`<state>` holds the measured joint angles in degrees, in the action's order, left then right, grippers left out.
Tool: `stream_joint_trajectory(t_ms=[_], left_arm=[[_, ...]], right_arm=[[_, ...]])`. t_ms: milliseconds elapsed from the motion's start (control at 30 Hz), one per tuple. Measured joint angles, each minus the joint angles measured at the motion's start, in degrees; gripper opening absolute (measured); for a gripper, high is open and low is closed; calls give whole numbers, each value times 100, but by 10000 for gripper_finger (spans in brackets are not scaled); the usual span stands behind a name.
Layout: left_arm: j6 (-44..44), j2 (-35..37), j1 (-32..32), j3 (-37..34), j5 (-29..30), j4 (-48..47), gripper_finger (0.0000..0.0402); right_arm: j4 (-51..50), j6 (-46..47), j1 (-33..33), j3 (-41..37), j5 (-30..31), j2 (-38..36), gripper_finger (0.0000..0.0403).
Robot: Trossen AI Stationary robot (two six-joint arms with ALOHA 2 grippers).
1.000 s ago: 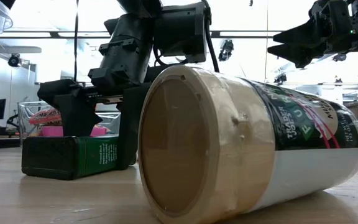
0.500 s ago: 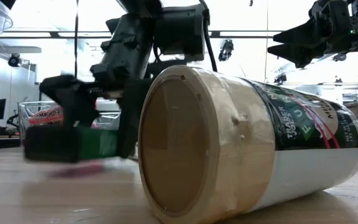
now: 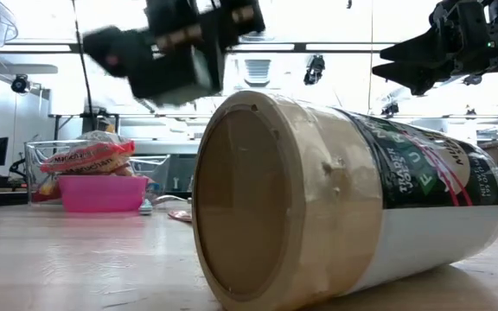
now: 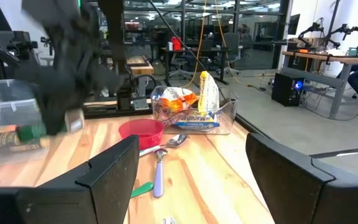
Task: Pick & Place Food Item
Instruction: Put the green seasoning can into the white bin
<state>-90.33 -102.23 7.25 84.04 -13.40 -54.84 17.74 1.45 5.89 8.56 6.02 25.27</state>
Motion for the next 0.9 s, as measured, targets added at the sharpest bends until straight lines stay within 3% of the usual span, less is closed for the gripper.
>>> stream_joint_trajectory(t_ms=[200,400,900], left_arm=[[-757,912,240,3,452,-402,266],[-1876,1496,867,5,542,-964,267],[-5307,1654,3066,4,288,-1877,267]], right_arm=[[-13,1,1,0,1,1,290],[-68,2,2,0,0,1,290],[-107,0,0,0,1,-1,290]])
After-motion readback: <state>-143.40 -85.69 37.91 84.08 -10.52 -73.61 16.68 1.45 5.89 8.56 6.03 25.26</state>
